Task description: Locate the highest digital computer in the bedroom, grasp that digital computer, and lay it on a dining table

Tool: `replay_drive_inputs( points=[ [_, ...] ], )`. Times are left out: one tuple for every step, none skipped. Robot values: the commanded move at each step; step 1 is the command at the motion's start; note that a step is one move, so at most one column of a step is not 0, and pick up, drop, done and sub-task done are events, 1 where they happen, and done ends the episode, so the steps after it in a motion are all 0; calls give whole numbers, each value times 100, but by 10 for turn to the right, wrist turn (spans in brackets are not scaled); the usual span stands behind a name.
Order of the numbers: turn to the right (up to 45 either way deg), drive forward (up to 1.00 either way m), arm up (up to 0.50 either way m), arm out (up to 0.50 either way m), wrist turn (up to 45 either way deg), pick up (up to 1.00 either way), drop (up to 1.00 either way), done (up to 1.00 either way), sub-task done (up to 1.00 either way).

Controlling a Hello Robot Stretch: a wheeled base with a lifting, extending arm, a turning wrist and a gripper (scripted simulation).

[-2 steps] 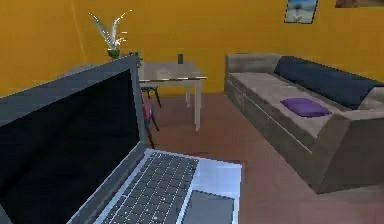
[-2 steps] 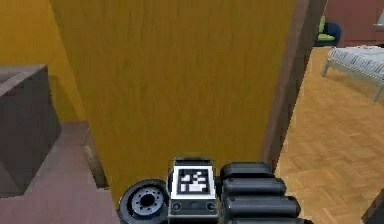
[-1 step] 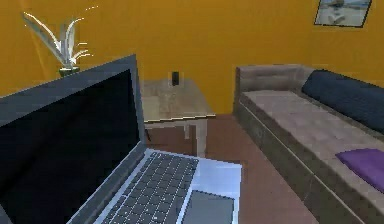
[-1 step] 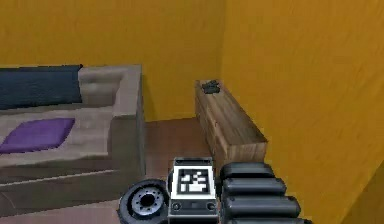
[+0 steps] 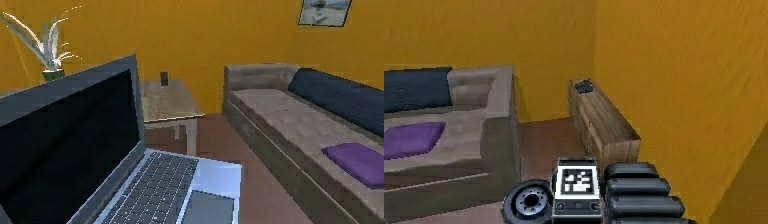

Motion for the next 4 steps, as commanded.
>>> replay_drive_inputs(
  points=[
    [0, 60, 0, 0, 0, 0, 0, 0, 0],
    [-450, 0, 0, 0, 0, 0, 0, 0, 0],
    [-450, 0, 0, 0, 0, 0, 0, 0, 0],
    [-450, 0, 0, 0, 0, 0, 0, 0, 0]
  ],
)
